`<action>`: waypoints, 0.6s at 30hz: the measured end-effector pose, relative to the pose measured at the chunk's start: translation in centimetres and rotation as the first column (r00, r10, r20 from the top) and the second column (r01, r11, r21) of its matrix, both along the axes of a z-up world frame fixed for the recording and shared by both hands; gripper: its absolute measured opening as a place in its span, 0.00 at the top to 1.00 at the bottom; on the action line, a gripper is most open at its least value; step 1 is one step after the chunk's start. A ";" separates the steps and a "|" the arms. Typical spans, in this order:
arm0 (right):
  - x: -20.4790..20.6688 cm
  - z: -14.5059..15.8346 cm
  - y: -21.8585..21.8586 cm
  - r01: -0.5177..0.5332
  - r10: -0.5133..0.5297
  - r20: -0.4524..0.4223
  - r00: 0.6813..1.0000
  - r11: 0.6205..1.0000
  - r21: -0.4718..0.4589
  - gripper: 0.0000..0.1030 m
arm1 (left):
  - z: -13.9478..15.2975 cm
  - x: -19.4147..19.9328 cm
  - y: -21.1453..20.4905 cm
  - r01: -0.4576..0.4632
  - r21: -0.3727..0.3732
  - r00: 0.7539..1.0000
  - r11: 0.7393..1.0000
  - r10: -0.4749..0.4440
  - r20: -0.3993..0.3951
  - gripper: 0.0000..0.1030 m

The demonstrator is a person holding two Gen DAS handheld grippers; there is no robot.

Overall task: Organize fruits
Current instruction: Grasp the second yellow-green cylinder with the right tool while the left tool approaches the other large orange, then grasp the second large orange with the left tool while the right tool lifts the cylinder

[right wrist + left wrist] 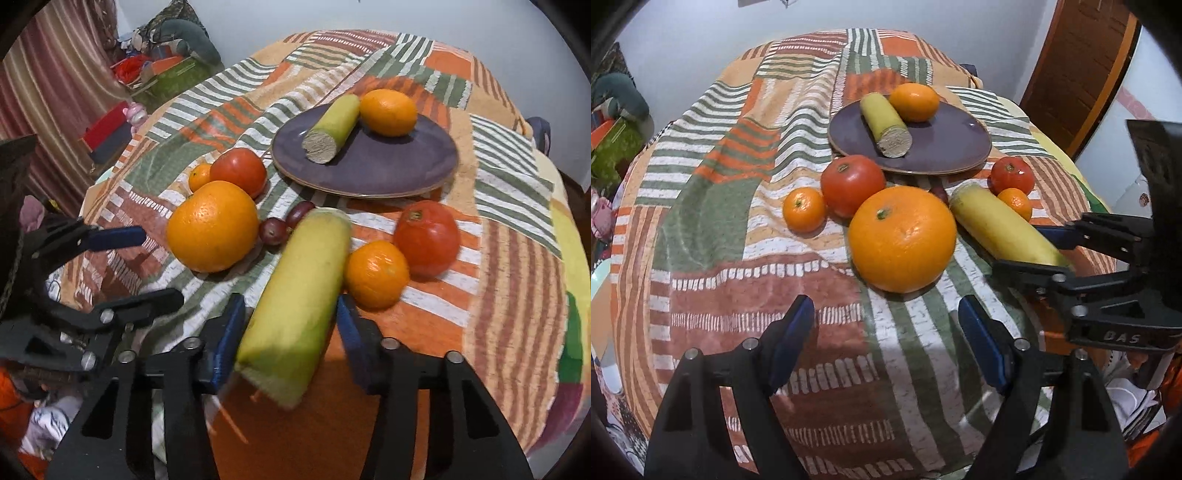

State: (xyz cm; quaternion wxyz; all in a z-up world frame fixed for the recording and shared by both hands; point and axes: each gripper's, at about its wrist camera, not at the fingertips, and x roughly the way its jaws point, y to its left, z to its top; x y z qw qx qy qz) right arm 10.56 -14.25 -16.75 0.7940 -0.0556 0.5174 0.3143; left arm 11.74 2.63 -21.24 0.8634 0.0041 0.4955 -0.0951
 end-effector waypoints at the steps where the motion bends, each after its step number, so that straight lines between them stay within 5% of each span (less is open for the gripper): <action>1: -0.1 0.2 -0.6 -0.005 0.005 0.003 1.000 1.000 0.001 0.65 | 0.0 0.1 -0.1 0.002 0.000 1.000 1.000 -0.002 0.000 0.22; 10: -1.0 0.9 -2.4 -0.080 0.082 0.022 0.996 0.995 -0.061 0.65 | -0.1 1.7 -0.9 -0.008 -0.004 1.000 1.000 0.008 -0.001 0.22; 18: 0.9 0.2 -1.3 -0.083 0.082 -0.010 0.997 0.996 -0.024 0.64 | 0.0 3.0 -1.0 -0.010 -0.008 1.000 1.000 0.010 0.003 0.22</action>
